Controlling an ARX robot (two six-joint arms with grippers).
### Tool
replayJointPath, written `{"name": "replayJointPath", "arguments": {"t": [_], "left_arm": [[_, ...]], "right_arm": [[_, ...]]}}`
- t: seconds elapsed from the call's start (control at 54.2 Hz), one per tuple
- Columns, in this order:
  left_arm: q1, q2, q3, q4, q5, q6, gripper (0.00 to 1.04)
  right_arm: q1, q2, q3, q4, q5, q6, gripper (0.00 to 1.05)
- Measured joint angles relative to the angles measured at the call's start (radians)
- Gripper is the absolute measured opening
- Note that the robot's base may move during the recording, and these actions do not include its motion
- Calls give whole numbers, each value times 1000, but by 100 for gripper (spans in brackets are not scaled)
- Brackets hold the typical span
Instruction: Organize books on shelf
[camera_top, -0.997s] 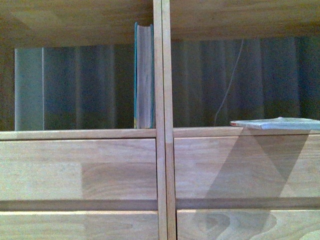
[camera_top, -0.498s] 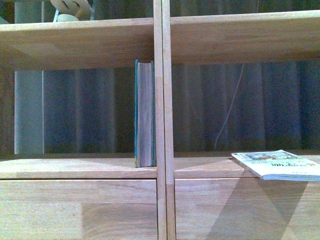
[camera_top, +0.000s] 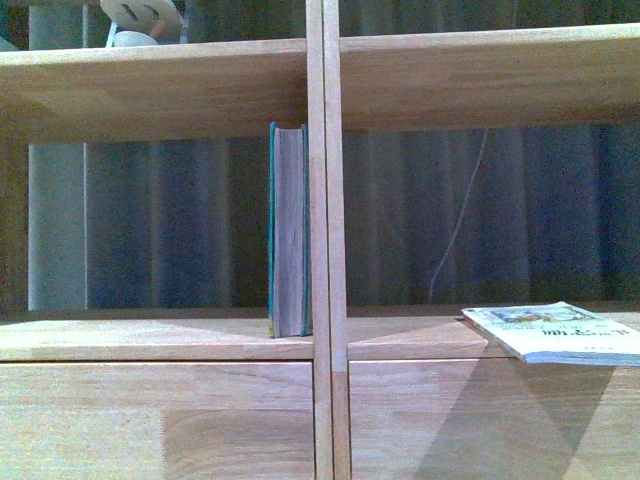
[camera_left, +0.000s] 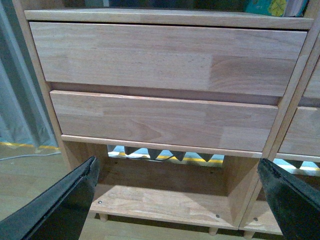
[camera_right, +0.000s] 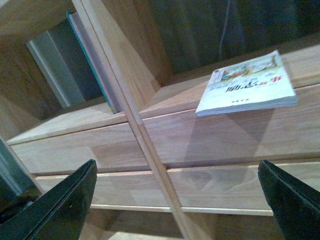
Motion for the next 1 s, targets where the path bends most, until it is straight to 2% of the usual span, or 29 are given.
{"name": "replayJointPath", "arguments": {"t": [0.203,0.48,0.997], "left_arm": [[0,0,0,0,0,0,98],[0,0,0,0,0,0,98],[0,0,0,0,0,0,98]], "right_arm": [[90,455,149,186,155,269,98],[115,724,295,260,297,425,98],[91,941,558,217,373,602,98]]}}
